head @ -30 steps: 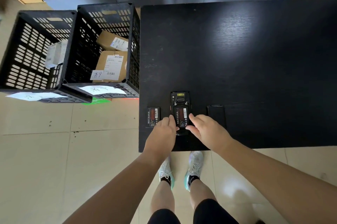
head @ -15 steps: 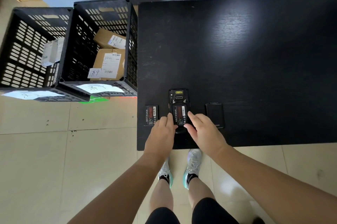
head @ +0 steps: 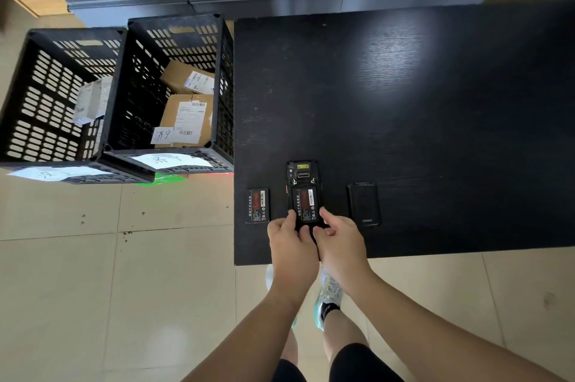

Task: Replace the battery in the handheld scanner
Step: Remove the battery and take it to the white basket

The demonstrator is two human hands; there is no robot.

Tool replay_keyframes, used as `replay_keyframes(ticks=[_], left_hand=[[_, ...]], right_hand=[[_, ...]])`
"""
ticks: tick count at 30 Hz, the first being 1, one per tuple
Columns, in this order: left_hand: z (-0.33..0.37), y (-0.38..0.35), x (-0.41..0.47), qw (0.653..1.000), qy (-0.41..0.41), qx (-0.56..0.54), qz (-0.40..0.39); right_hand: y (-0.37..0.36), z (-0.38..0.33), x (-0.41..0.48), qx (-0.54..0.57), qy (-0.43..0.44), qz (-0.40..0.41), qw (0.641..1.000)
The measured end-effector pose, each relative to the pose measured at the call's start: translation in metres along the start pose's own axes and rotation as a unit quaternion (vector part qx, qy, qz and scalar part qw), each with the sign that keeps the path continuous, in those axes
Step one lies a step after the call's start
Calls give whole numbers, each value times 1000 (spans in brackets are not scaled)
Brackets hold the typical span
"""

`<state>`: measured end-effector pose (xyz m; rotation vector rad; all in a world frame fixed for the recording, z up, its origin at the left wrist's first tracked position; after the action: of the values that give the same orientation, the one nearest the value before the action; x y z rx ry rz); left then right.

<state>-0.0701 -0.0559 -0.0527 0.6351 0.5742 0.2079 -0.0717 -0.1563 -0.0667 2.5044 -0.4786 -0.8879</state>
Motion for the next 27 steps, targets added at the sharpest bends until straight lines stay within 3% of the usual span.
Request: replay_keyframes(ticks=[7,18,27], left_hand=[[1,2,7,1000,12,-5,21],[6,9,16,984,121,-122,45],[6,10,24,964,179,-194,16]], right_hand=[[-1,-1,1,30,-2,12,999],[2,-4,6,114,-62,-1,992],[4,-14,21,179,-131,-29,975]])
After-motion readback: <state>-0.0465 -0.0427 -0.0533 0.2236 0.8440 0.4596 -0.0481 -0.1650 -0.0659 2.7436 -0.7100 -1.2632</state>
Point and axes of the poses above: each hand's wrist, its own x-axis towards the middle knuckle, its own y-axis out of the back of the hand, z = x × y, the point moved 2 cm from there along x, towards the middle knuckle, and after that the axes turned 8 degrees about z, right-handed, at the moved point
